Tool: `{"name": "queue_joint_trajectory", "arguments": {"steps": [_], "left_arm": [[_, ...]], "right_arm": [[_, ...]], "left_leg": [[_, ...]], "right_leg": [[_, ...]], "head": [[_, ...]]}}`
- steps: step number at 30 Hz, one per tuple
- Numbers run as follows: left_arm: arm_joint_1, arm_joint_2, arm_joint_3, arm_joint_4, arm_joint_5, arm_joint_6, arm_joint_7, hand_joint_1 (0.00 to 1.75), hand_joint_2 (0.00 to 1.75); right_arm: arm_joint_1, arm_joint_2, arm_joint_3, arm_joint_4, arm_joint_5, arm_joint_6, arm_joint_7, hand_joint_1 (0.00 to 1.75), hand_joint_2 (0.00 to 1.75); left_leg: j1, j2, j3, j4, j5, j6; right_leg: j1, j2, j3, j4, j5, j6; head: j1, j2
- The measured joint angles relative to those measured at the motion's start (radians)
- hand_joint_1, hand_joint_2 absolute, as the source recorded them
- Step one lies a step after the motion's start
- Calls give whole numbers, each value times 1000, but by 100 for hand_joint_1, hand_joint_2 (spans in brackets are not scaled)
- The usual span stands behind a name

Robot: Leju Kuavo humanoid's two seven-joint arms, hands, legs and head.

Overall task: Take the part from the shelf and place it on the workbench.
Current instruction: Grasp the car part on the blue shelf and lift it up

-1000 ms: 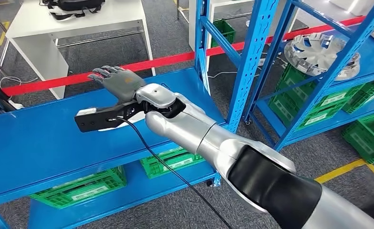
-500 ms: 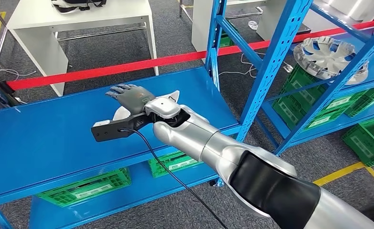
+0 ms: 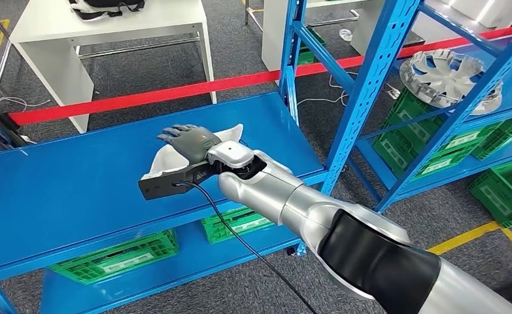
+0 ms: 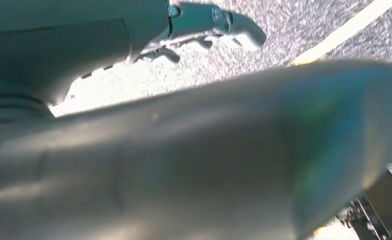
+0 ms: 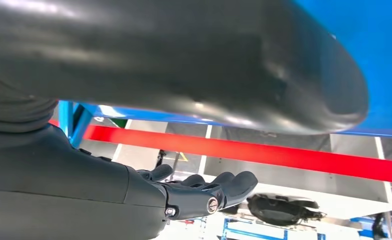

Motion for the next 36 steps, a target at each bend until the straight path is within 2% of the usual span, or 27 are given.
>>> {"name": "queue_joint_trajectory", "arguments": {"steps": [13,36], "left_arm": [[-12,-1,0,-5,-3,0,10,0,0],[-27,-8,-2,-8,-21,0,10,0,0]], "right_arm": [[9,-22,13,11,-4,-4,0,0,0],[12,-38,31,24,-20,-5,0,0,0]], "left_leg": [[1,0,5,-9,4,-6],[1,0,6,-10,4,-8]], "right_leg": [[1,0,-1,3,-1,-1],[1,0,-1,3,-1,-2]], "head": [[0,0],[0,0]]}}
